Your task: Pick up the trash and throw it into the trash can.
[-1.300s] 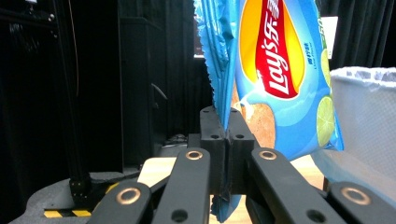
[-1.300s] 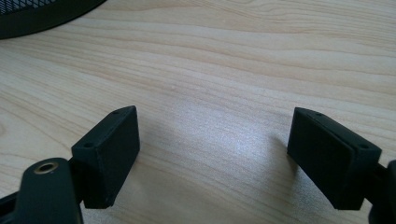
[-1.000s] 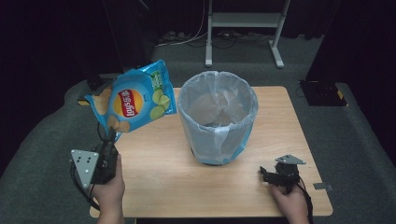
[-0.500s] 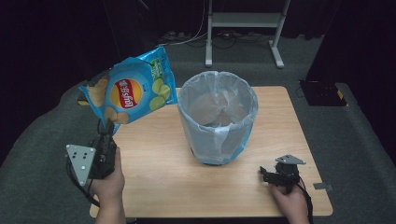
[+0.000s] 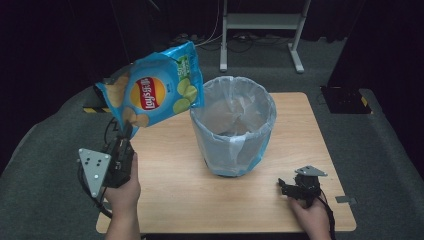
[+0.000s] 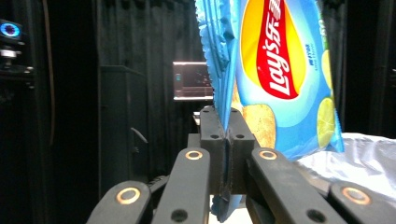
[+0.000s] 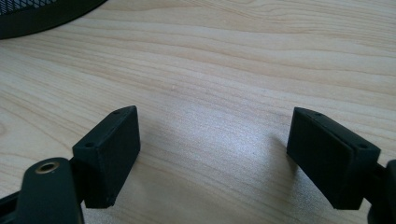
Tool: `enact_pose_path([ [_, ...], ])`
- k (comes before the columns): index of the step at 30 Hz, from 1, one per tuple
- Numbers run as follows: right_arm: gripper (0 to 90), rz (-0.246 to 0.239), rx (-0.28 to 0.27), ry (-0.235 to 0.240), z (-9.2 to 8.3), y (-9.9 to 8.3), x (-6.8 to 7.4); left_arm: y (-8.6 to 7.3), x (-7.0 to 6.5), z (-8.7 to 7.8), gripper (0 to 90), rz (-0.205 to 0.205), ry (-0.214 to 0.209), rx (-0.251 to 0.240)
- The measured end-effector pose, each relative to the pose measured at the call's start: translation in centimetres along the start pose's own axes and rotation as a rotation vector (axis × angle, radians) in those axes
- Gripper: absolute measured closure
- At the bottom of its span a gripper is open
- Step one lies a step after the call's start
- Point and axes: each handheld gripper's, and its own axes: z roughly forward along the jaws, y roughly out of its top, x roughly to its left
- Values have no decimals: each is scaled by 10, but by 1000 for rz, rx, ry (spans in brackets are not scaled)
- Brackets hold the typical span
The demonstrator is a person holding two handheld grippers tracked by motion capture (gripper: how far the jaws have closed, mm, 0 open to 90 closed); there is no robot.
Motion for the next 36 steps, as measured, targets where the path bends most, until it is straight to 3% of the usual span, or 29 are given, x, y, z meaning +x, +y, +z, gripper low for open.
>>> enact_pose_path([
  [15, 174, -5, -3, 0, 0, 0, 0, -9, -41, 24, 860, 51, -113, 73],
  [28, 178, -7, -4, 0, 0, 0, 0, -9, -61, 34, 684, 40, -181, 79],
  [33, 178, -4, -4, 3, 0, 0, 0, -11, -68, 37, 733, 39, -194, 78],
  [34, 178, -4, -4, 3, 0, 0, 0, -10, -68, 37, 802, 45, -193, 78],
  [36, 178, -4, -3, 1, 0, 0, 0, -9, -70, 38, 854, 53, -194, 77],
])
